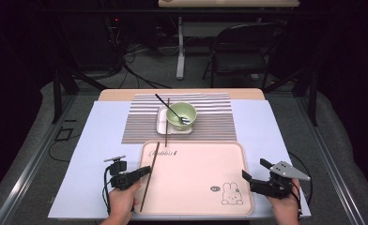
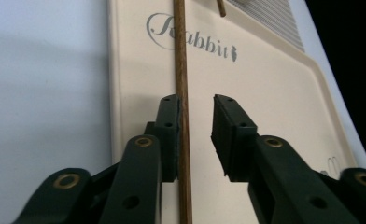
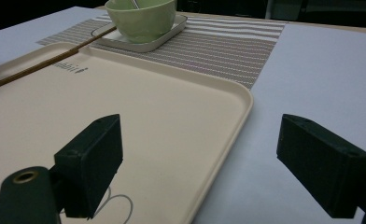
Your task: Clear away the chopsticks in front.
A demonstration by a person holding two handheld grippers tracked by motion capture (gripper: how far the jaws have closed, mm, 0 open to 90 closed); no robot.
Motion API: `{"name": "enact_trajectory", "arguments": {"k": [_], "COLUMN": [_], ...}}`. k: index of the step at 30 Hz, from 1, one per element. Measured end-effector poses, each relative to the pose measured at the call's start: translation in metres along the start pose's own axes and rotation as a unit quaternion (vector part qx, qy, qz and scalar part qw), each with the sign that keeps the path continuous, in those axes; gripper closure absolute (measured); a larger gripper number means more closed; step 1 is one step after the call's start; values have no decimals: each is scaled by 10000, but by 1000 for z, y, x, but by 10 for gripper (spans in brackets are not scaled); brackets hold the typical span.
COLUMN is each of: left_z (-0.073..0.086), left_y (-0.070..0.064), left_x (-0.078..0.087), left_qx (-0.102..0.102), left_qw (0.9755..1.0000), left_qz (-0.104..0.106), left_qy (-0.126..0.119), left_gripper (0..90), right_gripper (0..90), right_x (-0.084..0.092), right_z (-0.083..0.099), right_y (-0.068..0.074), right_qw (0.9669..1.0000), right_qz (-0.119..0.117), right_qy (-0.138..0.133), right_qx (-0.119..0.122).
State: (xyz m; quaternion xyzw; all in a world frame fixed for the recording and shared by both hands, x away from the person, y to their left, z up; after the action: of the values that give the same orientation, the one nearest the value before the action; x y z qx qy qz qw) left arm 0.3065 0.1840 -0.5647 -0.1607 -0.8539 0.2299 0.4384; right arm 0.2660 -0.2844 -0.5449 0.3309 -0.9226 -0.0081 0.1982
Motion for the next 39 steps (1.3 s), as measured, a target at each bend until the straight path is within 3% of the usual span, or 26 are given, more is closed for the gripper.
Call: {"name": "enact_trajectory", "arguments": {"k": [12, 17, 24, 29, 31, 34, 39], "left_z": [-15, -21, -34, -42, -46, -52, -61], "left_y": [-1, -4, -4, -2, 0, 2, 3], "left_x": [10, 14, 19, 20, 20, 20, 19], "left_qx": [-88, -442, -587, -655, -769, -871, -744], "left_qw": [9995, 9975, 9962, 9951, 9937, 9925, 9934], "left_qz": [65, -57, -156, -284, -391, -393, -415], "left_qy": [-293, -548, -621, -690, -721, -762, -768], "left_gripper": [440, 391, 375, 303, 267, 200, 95], "right_gripper": [139, 139, 139, 139, 139, 139, 139], "right_x": [0, 0, 0, -1, -1, -1, -1], "right_z": [0, 0, 0, 0, 0, 0, 0], "right_y": [0, 0, 0, 0, 0, 0, 0], "right_qw": [10000, 10000, 10000, 10000, 10000, 10000, 10000], "right_qz": [-3, -2, -6, -6, -11, -9, -9], "right_qy": [7, 4, 15, 6, 10, 15, 16], "right_qx": [3, 5, -1, -7, -17, -4, -6]}}
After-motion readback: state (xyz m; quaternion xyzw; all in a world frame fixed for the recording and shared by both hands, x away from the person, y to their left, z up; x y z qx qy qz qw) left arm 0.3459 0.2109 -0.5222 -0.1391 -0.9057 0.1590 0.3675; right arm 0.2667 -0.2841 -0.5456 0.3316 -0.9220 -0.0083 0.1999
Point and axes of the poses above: each handheld gripper's, and its own axes: x roughly backward along the jaws, z roughly out of its underside, y roughly to its left, the point moved 1 cm from there along -x, roughly forward along the jaws, and after that the axes turned 10 degrees about -z, right-handed, at the moved point
